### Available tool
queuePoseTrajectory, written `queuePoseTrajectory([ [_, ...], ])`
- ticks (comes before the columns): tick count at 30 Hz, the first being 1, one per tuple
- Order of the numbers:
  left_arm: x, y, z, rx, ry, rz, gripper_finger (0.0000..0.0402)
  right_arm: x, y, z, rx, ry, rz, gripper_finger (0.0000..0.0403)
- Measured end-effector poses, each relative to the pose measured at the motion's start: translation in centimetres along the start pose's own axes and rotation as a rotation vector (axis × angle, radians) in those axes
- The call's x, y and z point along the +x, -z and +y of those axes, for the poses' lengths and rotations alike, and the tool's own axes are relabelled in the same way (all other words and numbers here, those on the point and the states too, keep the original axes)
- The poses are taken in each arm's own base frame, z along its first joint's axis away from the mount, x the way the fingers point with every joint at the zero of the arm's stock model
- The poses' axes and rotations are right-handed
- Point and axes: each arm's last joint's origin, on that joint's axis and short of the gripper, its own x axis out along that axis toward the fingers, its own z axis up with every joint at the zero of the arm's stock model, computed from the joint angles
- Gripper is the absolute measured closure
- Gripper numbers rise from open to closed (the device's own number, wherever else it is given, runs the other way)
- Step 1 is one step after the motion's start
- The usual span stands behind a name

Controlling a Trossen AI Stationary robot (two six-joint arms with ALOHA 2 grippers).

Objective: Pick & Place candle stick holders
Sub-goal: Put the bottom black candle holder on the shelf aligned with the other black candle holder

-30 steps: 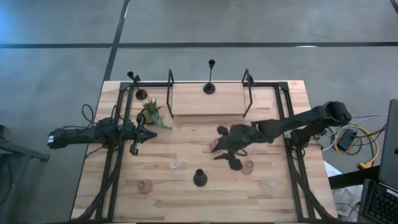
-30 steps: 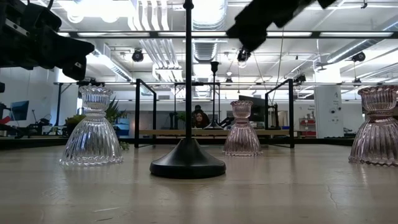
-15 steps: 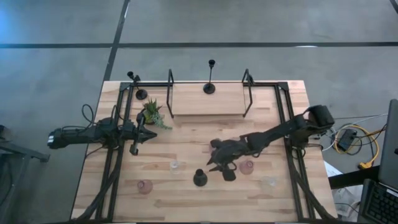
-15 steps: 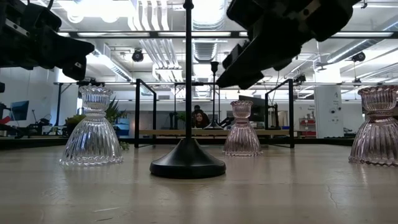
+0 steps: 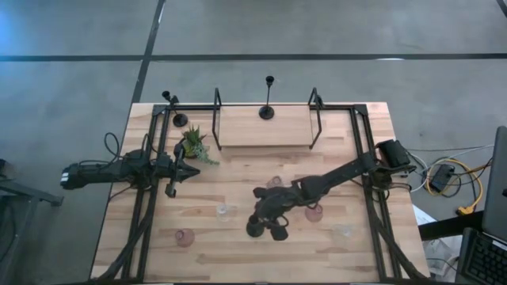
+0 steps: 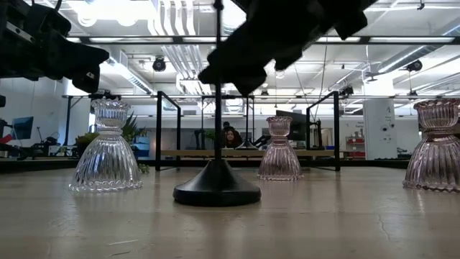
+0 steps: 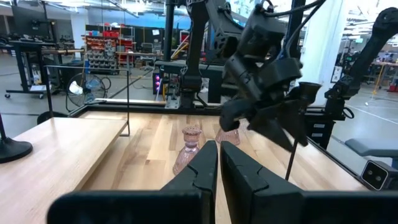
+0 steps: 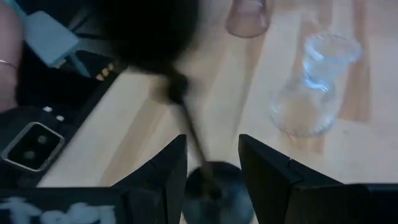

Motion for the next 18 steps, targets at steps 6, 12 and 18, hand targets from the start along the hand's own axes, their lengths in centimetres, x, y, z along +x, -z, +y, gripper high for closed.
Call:
queuePoseTrajectory([
  [6, 0.0, 0.0, 0.0, 0.000, 0.000, -0.001, 0.0378, -0.1, -1.5, 0.8, 0.031, -0.044, 0.043, 0.0281],
  [12, 0.0, 0.0, 0.0, 0.000, 0.001, 0.000, 0.0378, -0.1, -1.9, 1.2, -0.020, -0.049, 0.035, 0.0380],
  [18, 0.0, 0.0, 0.0, 0.000, 0.000, -0.001, 0.0378, -0.9, -2.6, 1.4, -0.016, -0.045, 0.097, 0.0391],
])
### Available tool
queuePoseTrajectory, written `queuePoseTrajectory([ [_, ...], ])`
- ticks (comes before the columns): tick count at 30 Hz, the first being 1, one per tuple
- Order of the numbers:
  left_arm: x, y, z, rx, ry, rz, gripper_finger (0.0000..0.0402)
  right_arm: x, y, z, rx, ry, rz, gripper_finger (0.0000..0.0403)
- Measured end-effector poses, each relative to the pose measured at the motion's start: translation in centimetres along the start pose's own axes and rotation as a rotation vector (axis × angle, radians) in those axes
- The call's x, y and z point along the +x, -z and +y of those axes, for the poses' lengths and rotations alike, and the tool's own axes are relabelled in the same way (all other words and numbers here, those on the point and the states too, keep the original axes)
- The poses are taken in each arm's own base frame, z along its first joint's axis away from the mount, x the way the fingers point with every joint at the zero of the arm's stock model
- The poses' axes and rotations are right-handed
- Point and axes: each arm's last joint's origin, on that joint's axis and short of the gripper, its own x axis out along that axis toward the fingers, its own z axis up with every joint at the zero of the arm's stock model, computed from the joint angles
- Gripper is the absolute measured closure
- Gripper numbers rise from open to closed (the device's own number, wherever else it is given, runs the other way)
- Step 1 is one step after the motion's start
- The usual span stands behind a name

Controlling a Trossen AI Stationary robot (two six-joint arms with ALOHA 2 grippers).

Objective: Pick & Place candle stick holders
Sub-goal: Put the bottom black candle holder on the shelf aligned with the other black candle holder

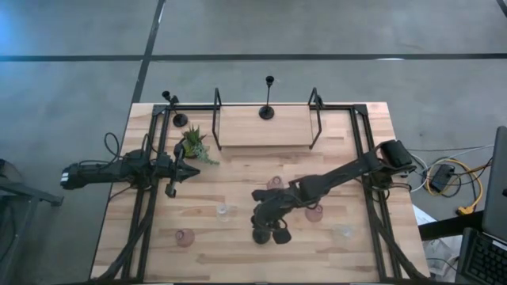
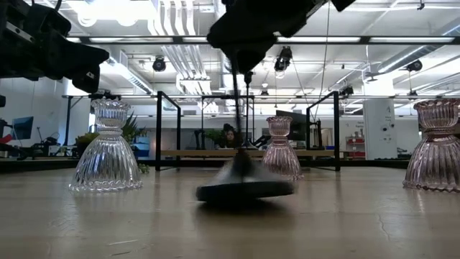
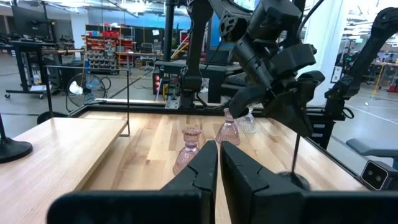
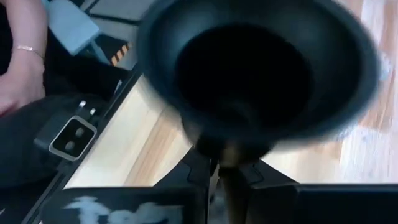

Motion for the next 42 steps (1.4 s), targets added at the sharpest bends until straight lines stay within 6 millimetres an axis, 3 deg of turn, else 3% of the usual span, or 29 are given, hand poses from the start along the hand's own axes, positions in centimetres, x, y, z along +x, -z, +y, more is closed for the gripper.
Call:
queuePoseTrajectory([
  [11, 0.0, 0.0, 0.0, 0.000, 0.000, 0.001, 0.0378, -3.0, -2.7, 1.2, -0.051, -0.044, -0.037, 0.0393],
  [23, 0.1, 0.1, 0.0, -0.002, -0.001, 0.017, 0.0378, -10.3, -4.7, 2.7, -0.129, 0.073, -0.118, 0.0394],
  [33, 0.1, 0.1, 0.0, -0.002, -0.001, 0.019, 0.0378, -17.1, -4.7, 3.7, -0.146, 0.258, -0.147, 0.0393],
  [42, 0.1, 0.2, 0.0, -0.002, -0.001, 0.020, 0.0378, -21.4, -4.2, 3.0, -0.107, 0.445, -0.164, 0.0392],
])
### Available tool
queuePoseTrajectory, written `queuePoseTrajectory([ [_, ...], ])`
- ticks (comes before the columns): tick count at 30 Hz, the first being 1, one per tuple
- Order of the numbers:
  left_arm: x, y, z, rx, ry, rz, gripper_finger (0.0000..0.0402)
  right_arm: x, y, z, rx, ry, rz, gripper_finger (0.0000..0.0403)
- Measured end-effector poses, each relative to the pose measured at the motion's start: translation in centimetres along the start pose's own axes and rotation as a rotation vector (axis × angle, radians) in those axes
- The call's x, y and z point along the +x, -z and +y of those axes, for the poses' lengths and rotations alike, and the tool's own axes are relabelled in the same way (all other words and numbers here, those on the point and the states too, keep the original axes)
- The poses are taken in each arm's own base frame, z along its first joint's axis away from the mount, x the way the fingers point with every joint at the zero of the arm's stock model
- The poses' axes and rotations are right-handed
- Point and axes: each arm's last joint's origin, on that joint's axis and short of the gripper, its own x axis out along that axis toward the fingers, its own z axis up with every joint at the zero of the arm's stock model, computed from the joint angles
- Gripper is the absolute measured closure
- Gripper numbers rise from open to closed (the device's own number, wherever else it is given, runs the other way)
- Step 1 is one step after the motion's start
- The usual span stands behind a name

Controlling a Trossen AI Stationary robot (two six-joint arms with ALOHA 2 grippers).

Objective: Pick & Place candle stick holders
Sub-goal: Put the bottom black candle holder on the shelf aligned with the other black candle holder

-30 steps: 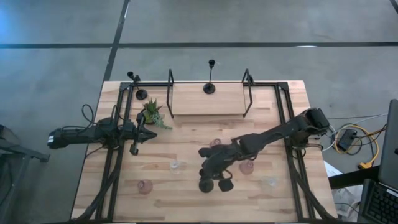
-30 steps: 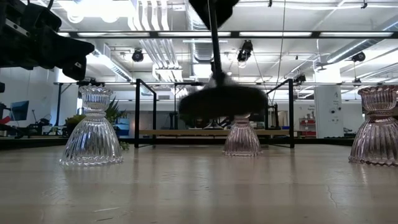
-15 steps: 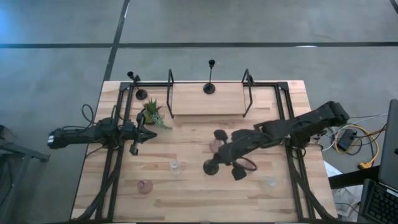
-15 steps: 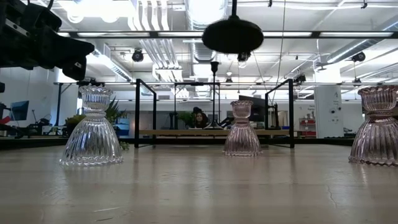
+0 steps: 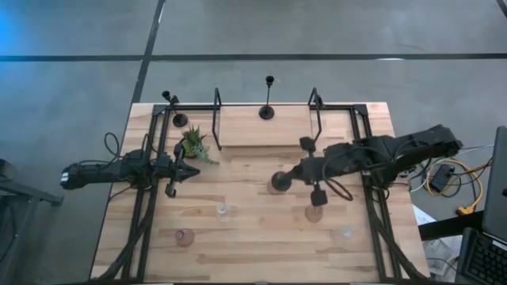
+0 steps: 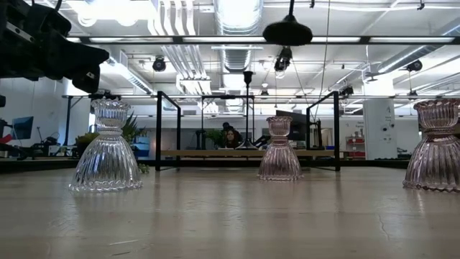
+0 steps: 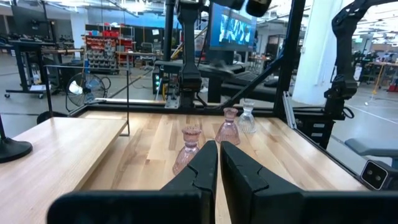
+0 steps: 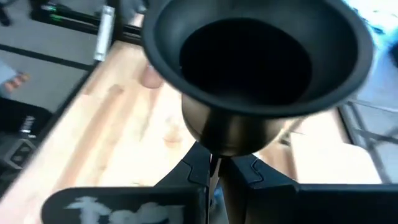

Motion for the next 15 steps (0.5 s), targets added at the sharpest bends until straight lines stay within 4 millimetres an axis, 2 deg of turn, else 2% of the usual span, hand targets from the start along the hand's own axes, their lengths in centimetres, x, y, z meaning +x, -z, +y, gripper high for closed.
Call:
queuePoseTrajectory([
  [5, 0.0, 0.0, 0.0, 0.000, 0.000, 0.000, 0.0378, -0.8, 0.3, -2.1, 0.028, 0.096, 0.022, 0.0391],
  [15, 0.0, 0.0, 0.0, 0.000, 0.000, 0.000, 0.0378, -0.9, 1.3, -7.6, 0.106, 0.282, 0.070, 0.0390],
])
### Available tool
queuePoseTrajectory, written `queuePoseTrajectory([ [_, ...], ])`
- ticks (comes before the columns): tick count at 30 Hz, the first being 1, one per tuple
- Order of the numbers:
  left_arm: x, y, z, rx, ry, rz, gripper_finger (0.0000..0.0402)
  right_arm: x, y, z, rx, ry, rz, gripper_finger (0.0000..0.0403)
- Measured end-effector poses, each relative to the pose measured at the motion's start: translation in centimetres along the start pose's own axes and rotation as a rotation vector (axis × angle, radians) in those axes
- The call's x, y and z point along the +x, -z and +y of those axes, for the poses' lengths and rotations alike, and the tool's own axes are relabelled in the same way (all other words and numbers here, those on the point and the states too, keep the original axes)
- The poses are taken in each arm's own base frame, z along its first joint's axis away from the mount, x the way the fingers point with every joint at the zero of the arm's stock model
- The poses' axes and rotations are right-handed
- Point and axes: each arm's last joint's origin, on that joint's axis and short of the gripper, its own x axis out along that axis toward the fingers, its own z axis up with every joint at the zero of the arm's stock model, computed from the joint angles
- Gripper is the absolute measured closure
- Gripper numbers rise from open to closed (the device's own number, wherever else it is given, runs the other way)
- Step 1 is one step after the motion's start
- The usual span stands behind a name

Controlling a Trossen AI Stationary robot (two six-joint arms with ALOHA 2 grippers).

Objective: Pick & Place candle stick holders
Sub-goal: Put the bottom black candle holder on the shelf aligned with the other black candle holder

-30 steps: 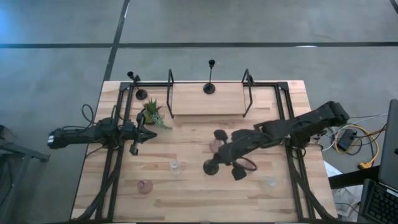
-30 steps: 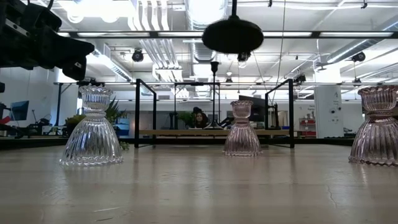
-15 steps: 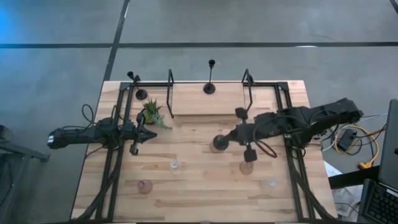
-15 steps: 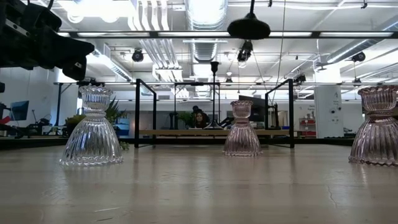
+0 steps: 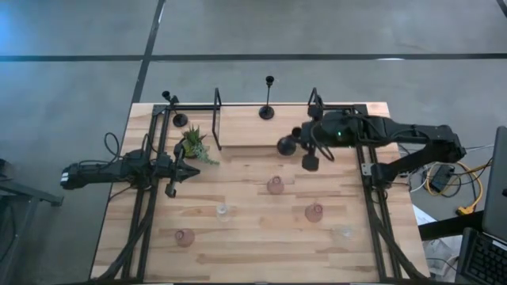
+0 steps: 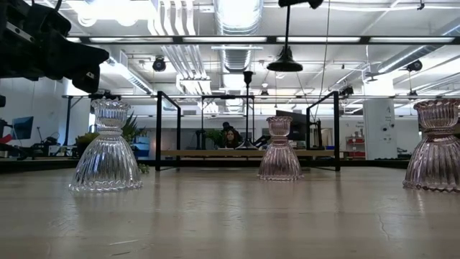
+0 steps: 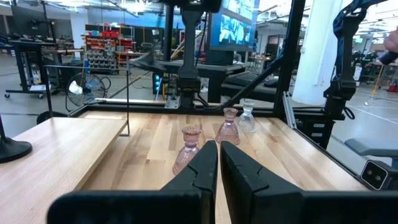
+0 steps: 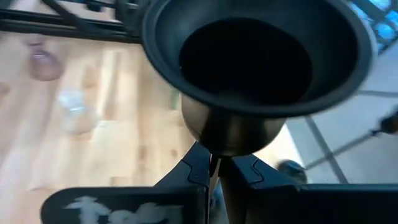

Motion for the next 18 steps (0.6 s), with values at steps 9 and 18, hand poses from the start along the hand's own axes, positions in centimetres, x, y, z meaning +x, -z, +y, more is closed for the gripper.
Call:
queuePoseTrajectory([
  [9, 0.0, 0.0, 0.0, 0.000, 0.000, 0.000, 0.0378, 0.5, 0.4, -4.5, 0.050, 0.144, 0.012, 0.0390],
  [18, 0.0, 0.0, 0.0, 0.000, 0.000, -0.001, 0.0378, 0.4, 1.5, -8.9, 0.138, 0.197, 0.024, 0.0390],
])
